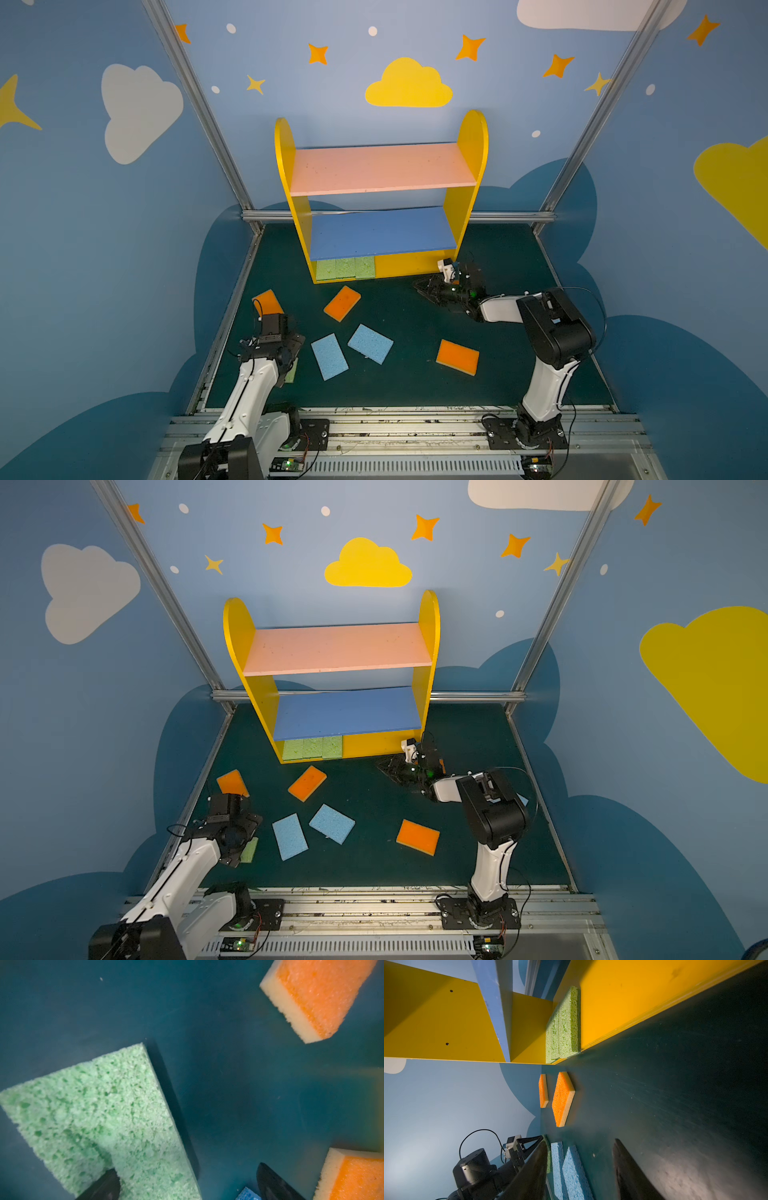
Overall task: Place and organize the cleaning sponges onto the shelf
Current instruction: 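Reach the left gripper down toward a green sponge lying on the table, then grasp the green sponge on its edge with the left gripper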
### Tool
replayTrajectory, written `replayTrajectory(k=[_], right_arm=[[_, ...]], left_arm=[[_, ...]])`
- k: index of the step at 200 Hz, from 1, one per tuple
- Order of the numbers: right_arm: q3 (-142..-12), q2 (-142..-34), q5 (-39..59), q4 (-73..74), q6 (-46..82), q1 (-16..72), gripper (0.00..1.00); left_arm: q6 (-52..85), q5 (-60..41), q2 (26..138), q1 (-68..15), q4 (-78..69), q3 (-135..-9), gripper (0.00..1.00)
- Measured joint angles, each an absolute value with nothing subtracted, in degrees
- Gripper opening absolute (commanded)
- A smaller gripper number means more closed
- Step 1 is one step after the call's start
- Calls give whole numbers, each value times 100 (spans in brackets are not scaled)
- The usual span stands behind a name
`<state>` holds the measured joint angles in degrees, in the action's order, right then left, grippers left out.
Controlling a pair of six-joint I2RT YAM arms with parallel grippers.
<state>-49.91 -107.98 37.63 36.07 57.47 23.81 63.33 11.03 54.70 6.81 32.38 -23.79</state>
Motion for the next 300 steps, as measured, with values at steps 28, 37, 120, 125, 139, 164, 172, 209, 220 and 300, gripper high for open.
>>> replayTrajectory(k=[28, 37, 120, 125, 139, 164, 172, 209, 220, 300], right_arm=[[-4991, -10798, 3776, 3625, 5815, 2373, 48], [-4991, -10798, 3782, 3629, 5826, 2373, 48], [-4842, -10801, 3780, 3618, 5909, 2250, 45], [-4842, -10801, 3782, 3621, 5911, 2241, 44], [-4842, -10807, 3782, 3623, 5922, 2228, 44], [-4842, -10840, 3789, 3621, 5937, 2222, 44], [-4842, -10842, 3800, 3618, 5937, 2222, 44], [-4842, -10842, 3822, 3599, 5927, 2220, 44], [-4842, -10840, 3822, 3594, 5918, 2213, 44], [-4799, -10829, 3857, 3568, 5907, 2145, 45]], left_arm=[[6309, 1151, 5470, 681, 3218, -2298, 82], [6285, 1173, 5472, 685, 3210, -2272, 71], [5774, 1079, 5833, 760, 2123, -2047, 13], [5749, 993, 5911, 755, 1938, -2043, 11], [5684, 576, 6119, 716, 1343, -2003, 6], [5544, -43, 6228, 495, 1000, -2005, 3], [5472, -224, 6213, 375, 1026, -2018, 3], [5133, -746, 6165, -165, 1461, -2423, 3], [5035, -840, 6156, -320, 1575, -2655, 3], [4947, -604, 6003, -1363, 2038, -3568, 66]])
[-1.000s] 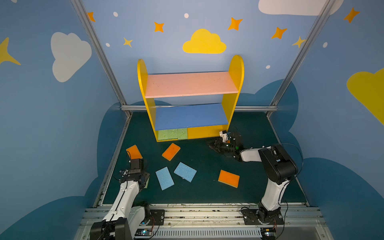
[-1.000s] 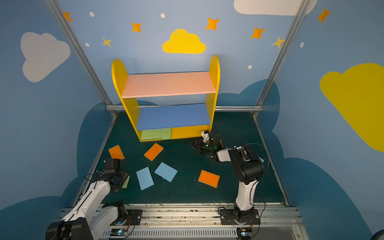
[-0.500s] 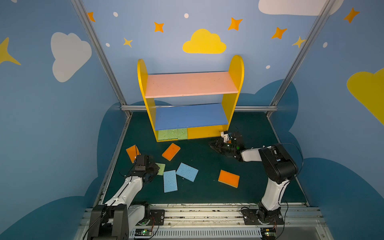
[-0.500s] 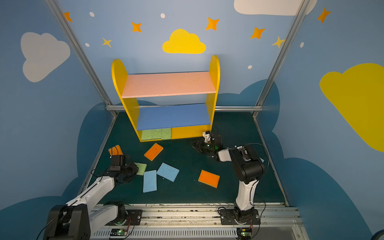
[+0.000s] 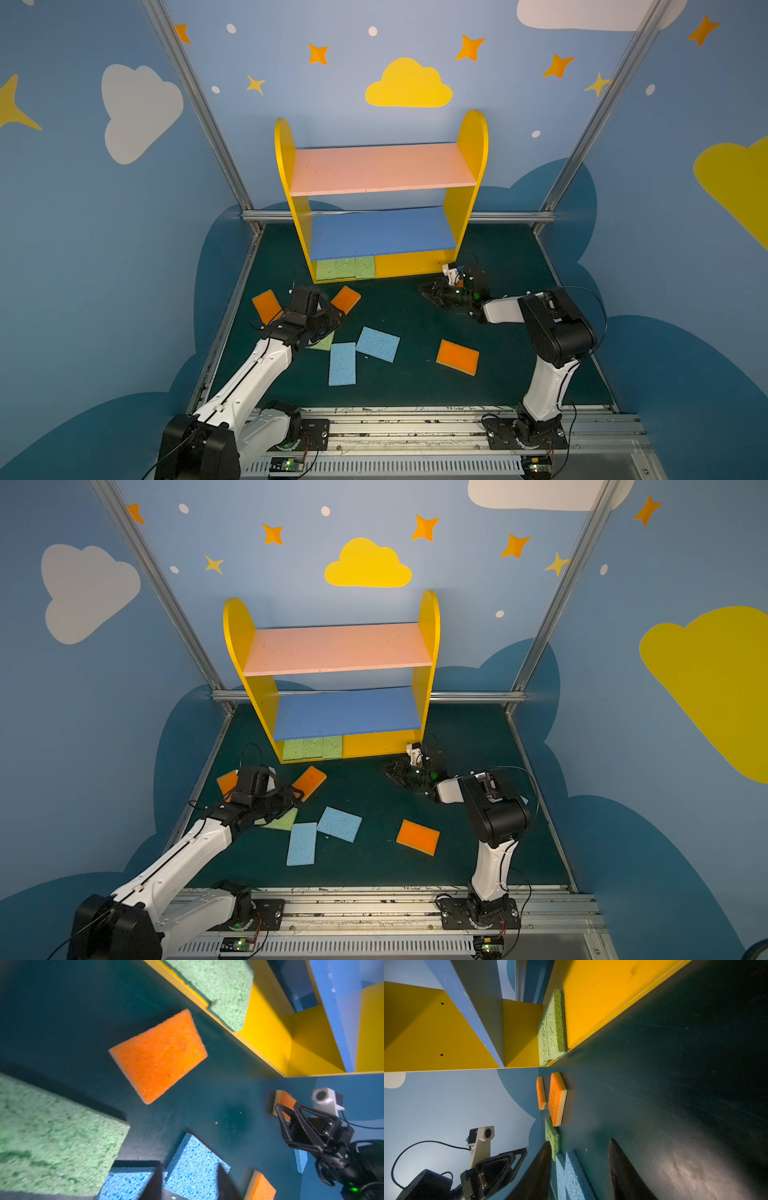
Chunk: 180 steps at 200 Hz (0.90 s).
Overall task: Place and organize the cleaning sponges onto the shelf
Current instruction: 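Grasp the green sponge on its edge with the left gripper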
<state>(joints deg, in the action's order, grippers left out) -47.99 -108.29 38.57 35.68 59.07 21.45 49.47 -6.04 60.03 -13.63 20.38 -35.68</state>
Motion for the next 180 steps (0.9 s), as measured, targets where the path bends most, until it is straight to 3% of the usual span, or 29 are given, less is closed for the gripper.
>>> replayTrajectory(k=[19, 46, 80, 148, 180], right_arm=[[-4794, -10829, 3865, 3570, 5907, 2145, 46], [-4788, -10829, 3870, 3568, 5907, 2145, 46], [-4788, -10829, 3889, 3575, 5918, 2145, 46], [-4788, -10978, 3968, 3577, 5957, 2143, 45], [-4805, -11135, 4003, 3575, 5992, 2141, 43]], left_arm=[[5236, -305, 5736, -1363, 2119, -3310, 75], [5804, 148, 4987, -1363, 2099, -2528, 79], [6195, 554, 4630, -1343, 2121, -1962, 78], [6329, 491, 5328, -843, 1603, -1903, 76], [6348, 427, 5520, -755, 1315, -1872, 70]])
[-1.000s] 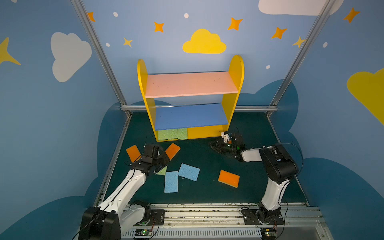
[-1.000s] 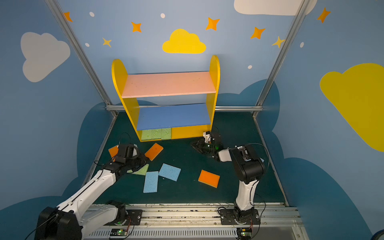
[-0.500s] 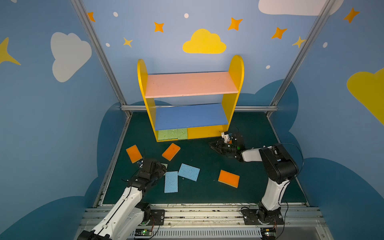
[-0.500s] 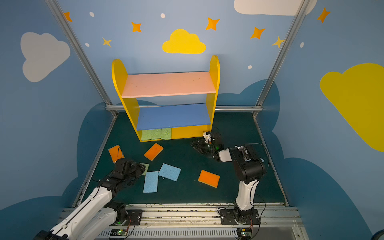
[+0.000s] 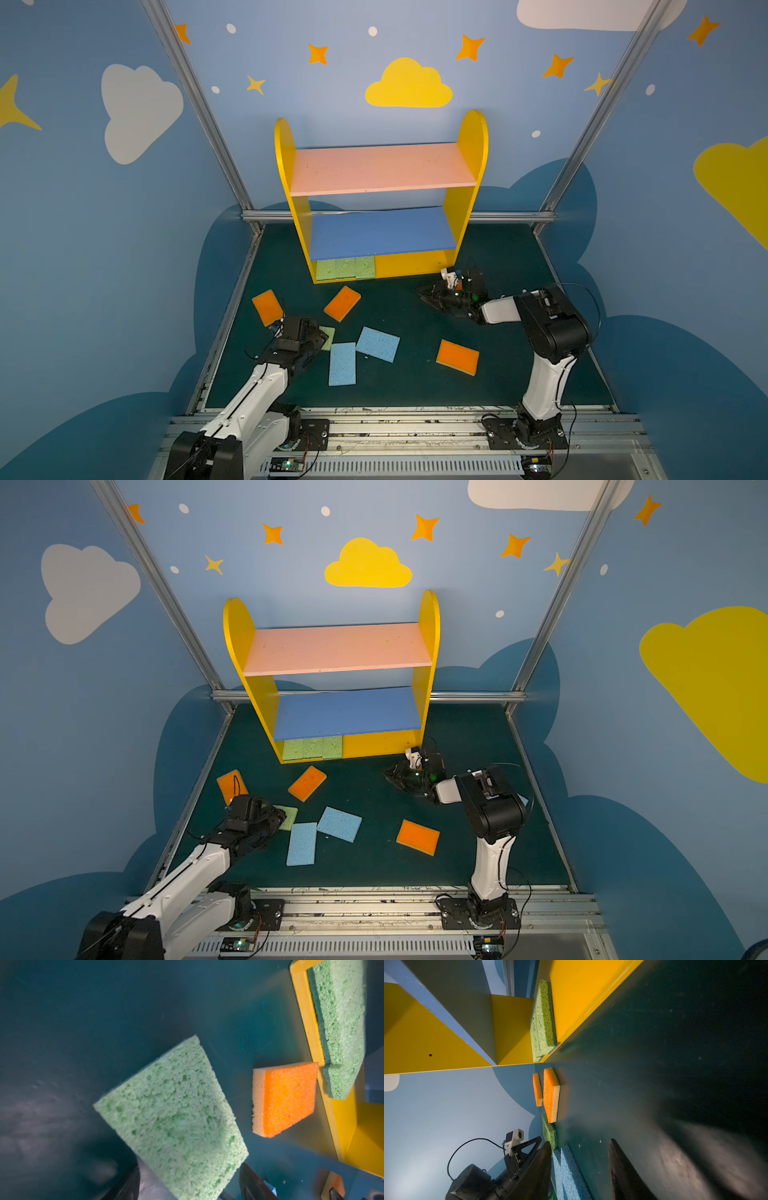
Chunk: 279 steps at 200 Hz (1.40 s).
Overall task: Place and organize the cleaning sponges onto the shelf
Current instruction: 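Grasp the green sponge on its edge with the left gripper, then carry the green sponge toward the right gripper and set it down on the table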
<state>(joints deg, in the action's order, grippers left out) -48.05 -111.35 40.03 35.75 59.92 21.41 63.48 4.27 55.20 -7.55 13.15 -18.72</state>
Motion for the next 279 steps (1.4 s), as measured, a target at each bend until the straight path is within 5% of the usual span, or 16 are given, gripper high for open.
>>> replayTrajectory(k=[70, 105, 169, 237, 279], right_arm=[[-4882, -11561, 4187, 3734, 6305, 2095, 42], [-4882, -11566, 4246, 3931, 6355, 2080, 43], [-4862, -11240, 4115, 3647, 6119, 2152, 52], [-4840, -9754, 3516, 2523, 5216, 2421, 53], [-4333, -9441, 3771, 2362, 5266, 1785, 53]], left_arm=[[6364, 386, 5741, -659, 963, -1741, 22], [6329, 355, 5470, -637, 1083, -1745, 8], [5548, 34, 4880, -622, 1789, -2327, 3], [4716, -674, 5647, -1468, 1935, -3911, 3], [4617, -1216, 7078, -2364, 1151, -4908, 3]])
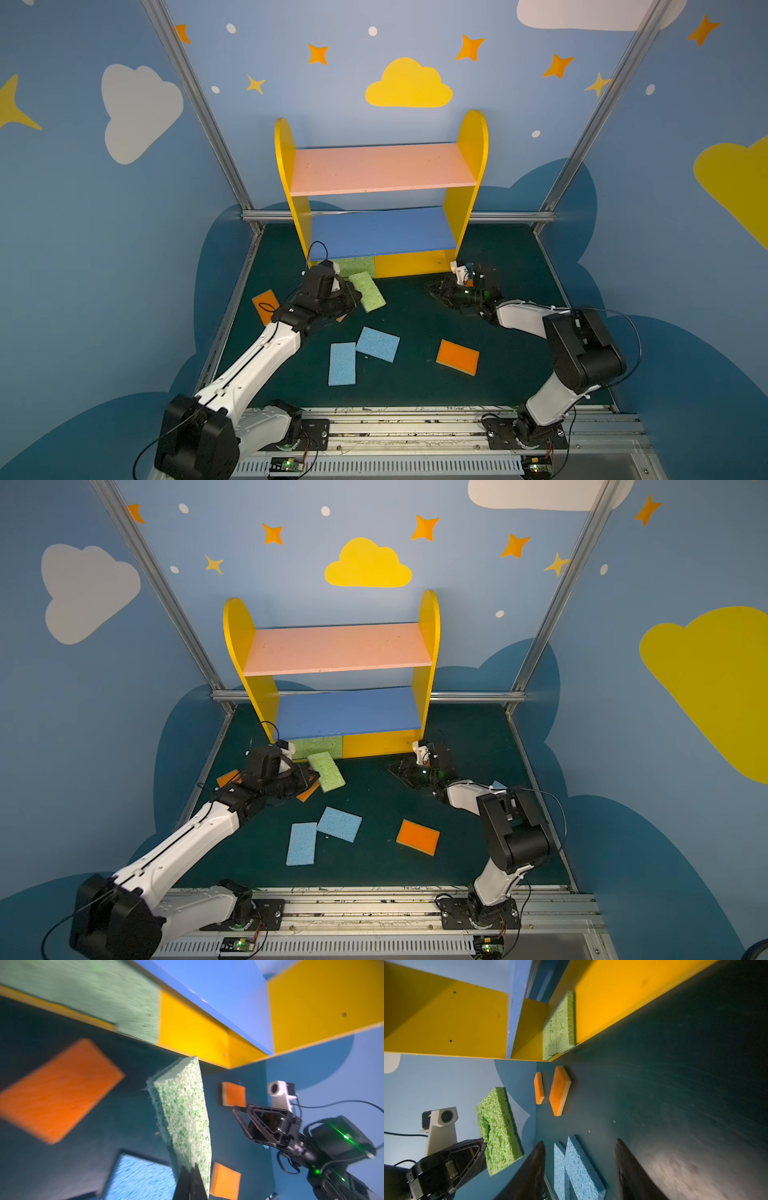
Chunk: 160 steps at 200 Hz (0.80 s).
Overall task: Place and organize the cleaning sponges onto the shelf
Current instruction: 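Carry the green sponge toward the right gripper and set it down on the table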
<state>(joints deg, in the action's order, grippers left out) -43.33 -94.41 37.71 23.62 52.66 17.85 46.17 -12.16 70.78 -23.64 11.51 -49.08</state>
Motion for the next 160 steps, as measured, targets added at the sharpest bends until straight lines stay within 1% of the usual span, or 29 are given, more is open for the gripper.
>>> replayTrajectory(k=[47, 59, 66, 77, 91, 102, 111, 130, 139, 160], right_arm=[[-3983, -8165, 4045, 1461, 5046, 849, 54], [-3977, -7907, 4145, 1203, 4917, 657, 54], [-3938, -7797, 4211, 1129, 4853, 556, 54], [-3854, -7666, 4324, 921, 4731, 392, 54], [-3809, -7631, 4421, 582, 4556, 257, 54], [-3806, -7638, 4460, 290, 4399, 213, 54], [-3806, -7638, 4497, 110, 4289, 213, 54], [-3806, -7653, 4515, -202, 4086, 255, 51], [-3800, -7684, 4510, -272, 4018, 290, 49], [-3778, -7817, 4412, -408, 3885, 493, 50]], left_arm=[[4624, -1688, 9310, -3363, 165, -5953, 4], [4648, -1772, 9861, -3551, -132, -6248, 8], [4674, -1837, 10143, -3627, -344, -6357, 13], [4757, -1981, 10567, -3710, -646, -6488, 25], [4834, -2139, 11039, -3732, -882, -6628, 49], [4875, -2206, 11316, -3712, -1002, -6672, 61], [4901, -2244, 11419, -3697, -1026, -6657, 73], [4866, -2239, 11397, -3671, -1035, -6567, 88], [4836, -2220, 11299, -3664, -1039, -6497, 98], [4672, -2110, 10822, -3664, -982, -6217, 99]])
